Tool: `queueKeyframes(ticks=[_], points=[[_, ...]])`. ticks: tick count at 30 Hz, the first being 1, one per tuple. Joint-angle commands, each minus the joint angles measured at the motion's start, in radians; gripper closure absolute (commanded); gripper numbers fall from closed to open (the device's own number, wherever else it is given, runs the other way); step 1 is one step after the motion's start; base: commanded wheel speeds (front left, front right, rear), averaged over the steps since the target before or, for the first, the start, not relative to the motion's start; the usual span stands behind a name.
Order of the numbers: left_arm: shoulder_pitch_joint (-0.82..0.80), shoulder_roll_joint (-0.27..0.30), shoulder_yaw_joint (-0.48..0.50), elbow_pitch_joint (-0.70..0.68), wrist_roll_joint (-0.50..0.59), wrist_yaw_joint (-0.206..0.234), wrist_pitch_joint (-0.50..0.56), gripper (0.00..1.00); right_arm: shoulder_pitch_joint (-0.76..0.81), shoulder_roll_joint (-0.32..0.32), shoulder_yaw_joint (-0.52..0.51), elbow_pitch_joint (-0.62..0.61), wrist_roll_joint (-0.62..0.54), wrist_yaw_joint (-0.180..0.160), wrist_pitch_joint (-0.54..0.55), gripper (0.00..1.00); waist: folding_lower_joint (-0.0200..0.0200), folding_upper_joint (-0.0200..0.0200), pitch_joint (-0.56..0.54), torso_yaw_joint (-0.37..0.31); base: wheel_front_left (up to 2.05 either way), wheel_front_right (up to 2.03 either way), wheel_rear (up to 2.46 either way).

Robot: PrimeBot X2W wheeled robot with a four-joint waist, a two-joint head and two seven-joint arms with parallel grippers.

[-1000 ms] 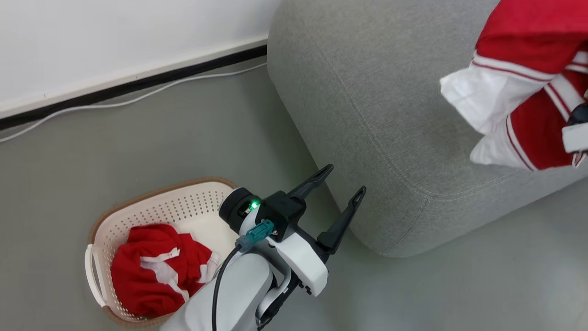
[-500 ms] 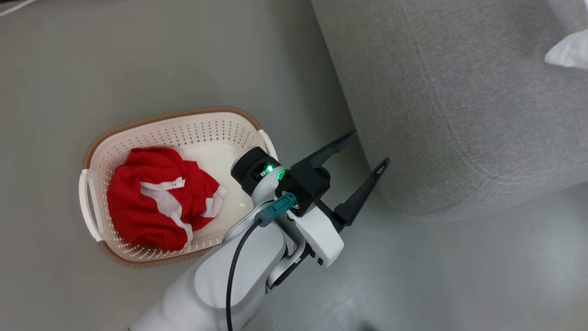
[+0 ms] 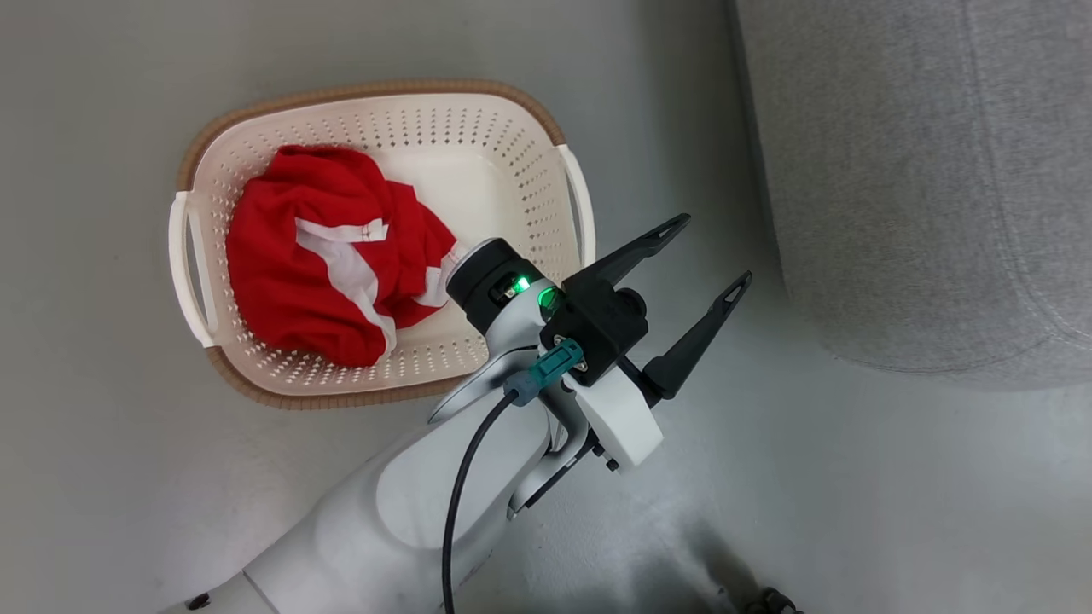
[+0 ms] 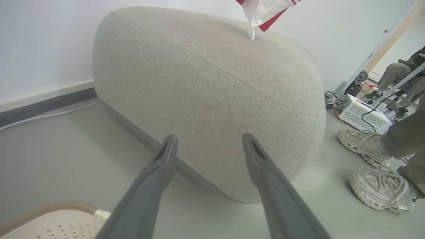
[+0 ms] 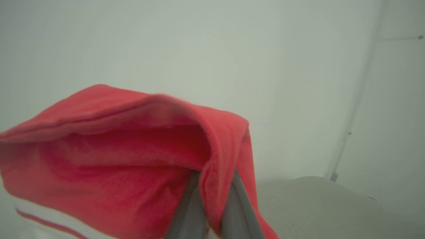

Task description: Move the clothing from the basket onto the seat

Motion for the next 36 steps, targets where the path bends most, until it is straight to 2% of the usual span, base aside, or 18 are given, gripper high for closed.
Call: queueKeyframes(ticks=[1,7,13,16,22,30,31,32,33,36], points=[[-0.023,-0.006,0.008,-0.028,-0.006,0.008,-0.005,0.0,-0.022,-0.058,-0.052,0.003,-0.019,0.003,-0.006,1.0,0.0,0.0,0.039,0.038,0.0,0.0,0.0],[-0.019,-0.006,-0.018,-0.04,-0.019,0.018,-0.005,0.0,-0.086,-0.077,-0.174,0.104,-0.083,0.003,-0.006,1.0,0.0,0.0,0.076,0.084,0.0,0.0,0.0],[-0.014,-0.006,-0.023,-0.042,-0.026,0.027,-0.005,0.0,-0.082,-0.024,-0.164,0.233,-0.089,0.003,-0.006,1.0,0.0,0.0,0.092,0.105,0.0,0.0,0.0],[-0.014,-0.006,-0.022,-0.039,-0.028,0.027,-0.005,0.0,-0.073,0.002,-0.125,0.271,-0.063,0.003,-0.006,1.0,0.0,0.0,0.092,0.109,0.0,0.0,0.0],[-0.007,-0.006,-0.013,-0.045,-0.032,0.03,-0.005,0.0,-0.006,0.05,0.031,0.324,0.048,0.003,-0.006,1.0,0.0,0.0,0.07,0.116,0.0,0.0,0.0],[0.018,-0.006,0.017,-0.075,-0.033,0.027,-0.005,0.0,0.125,0.051,0.241,0.327,0.219,0.003,0.002,1.0,0.0,0.0,0.01,0.135,0.0,0.0,0.0],[0.023,-0.006,0.023,-0.078,-0.034,0.026,-0.005,0.0,0.139,0.049,0.265,0.321,0.239,0.003,0.001,0.8,0.0,0.0,0.002,0.138,0.0,0.0,0.0],[0.028,-0.006,0.028,-0.08,-0.035,0.025,-0.005,0.0,0.154,0.049,0.289,0.312,0.258,0.003,0.001,0.31,0.0,0.0,-0.007,0.14,0.0,0.0,0.0],[0.034,-0.006,0.033,-0.082,-0.036,0.024,-0.005,0.0,0.169,0.048,0.313,0.305,0.275,0.003,0.0,0.0,0.0,0.0,-0.016,0.143,0.0,0.0,0.0],[0.054,-0.006,0.044,-0.091,-0.039,0.02,-0.005,0.0,0.211,0.037,0.375,0.287,0.316,0.003,-0.002,0.0,0.0,0.0,-0.045,0.153,0.0,0.0,0.0]])
